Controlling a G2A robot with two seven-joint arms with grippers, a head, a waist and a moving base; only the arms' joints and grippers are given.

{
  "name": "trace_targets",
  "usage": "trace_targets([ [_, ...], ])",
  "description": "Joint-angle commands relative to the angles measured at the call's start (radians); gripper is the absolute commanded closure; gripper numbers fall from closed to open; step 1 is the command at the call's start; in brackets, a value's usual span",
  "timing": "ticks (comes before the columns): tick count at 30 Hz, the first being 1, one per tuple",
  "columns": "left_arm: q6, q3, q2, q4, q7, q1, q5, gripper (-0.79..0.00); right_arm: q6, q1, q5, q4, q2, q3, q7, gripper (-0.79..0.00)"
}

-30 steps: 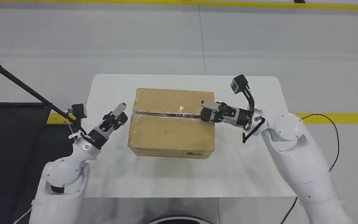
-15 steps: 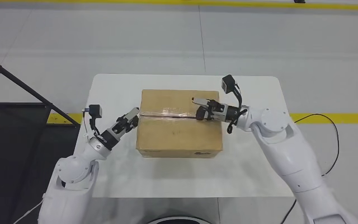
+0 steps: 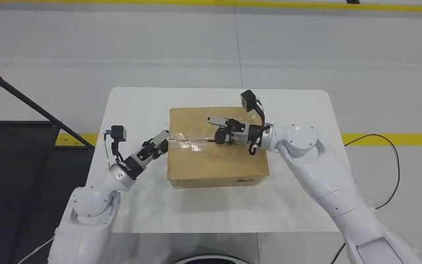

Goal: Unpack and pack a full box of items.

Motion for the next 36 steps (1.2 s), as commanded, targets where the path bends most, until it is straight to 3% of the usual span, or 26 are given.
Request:
trace_targets([
  [1,-0.001,0.003,0.001,0.003,-0.001,-0.001,-0.005,-0.785,-0.006,0.018,0.012,0.018,-0.015,-0.027,-0.004,-0.785],
  [10,-0.018,-0.006,0.005,0.022,0.043,0.003,-0.054,-0.785,-0.038,0.094,0.060,0.092,-0.095,-0.143,-0.028,-0.785],
  [22,-0.044,-0.096,0.014,0.038,0.097,0.063,-0.147,-0.785,-0.080,0.168,0.098,0.187,-0.199,-0.244,-0.082,-0.785],
  [30,-0.054,-0.108,0.018,0.040,0.101,0.084,-0.156,-0.785,-0.092,0.213,0.106,0.253,-0.253,-0.279,-0.019,-0.785],
  [36,-0.050,-0.104,0.022,0.038,0.098,0.080,-0.149,-0.785,-0.094,0.227,0.109,0.287,-0.260,-0.255,0.057,-0.785],
])
